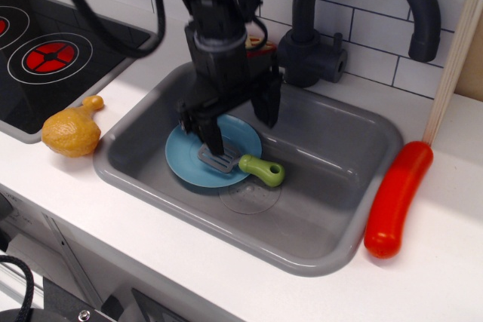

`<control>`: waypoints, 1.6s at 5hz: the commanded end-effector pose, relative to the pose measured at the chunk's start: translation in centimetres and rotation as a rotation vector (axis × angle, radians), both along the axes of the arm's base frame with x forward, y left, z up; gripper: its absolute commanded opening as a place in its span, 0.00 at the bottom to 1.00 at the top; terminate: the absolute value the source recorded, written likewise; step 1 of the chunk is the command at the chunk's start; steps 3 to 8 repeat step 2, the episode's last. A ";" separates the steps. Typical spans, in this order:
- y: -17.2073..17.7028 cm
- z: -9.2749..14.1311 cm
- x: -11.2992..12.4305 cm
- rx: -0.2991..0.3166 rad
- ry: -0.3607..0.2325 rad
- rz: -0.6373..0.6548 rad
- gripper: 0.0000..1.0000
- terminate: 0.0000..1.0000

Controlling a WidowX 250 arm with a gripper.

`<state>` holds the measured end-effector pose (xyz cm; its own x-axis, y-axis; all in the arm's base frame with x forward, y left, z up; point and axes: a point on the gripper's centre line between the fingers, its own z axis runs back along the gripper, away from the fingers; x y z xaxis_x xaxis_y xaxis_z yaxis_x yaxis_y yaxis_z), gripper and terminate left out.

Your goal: Put spatula on plate sink

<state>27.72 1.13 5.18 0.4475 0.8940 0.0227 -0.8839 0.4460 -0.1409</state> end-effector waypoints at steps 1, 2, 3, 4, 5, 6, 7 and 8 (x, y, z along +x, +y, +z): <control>-0.6 3.6 0.2 -0.004 -0.053 -0.106 1.00 0.00; -0.6 3.6 0.2 -0.004 -0.053 -0.106 1.00 1.00; -0.6 3.6 0.2 -0.004 -0.053 -0.106 1.00 1.00; -0.6 3.6 0.2 -0.004 -0.053 -0.106 1.00 1.00; -0.6 3.6 0.2 -0.004 -0.053 -0.106 1.00 1.00; -0.6 3.6 0.2 -0.004 -0.053 -0.106 1.00 1.00; -0.6 3.6 0.2 -0.004 -0.053 -0.106 1.00 1.00; -0.6 3.6 0.2 -0.004 -0.053 -0.106 1.00 1.00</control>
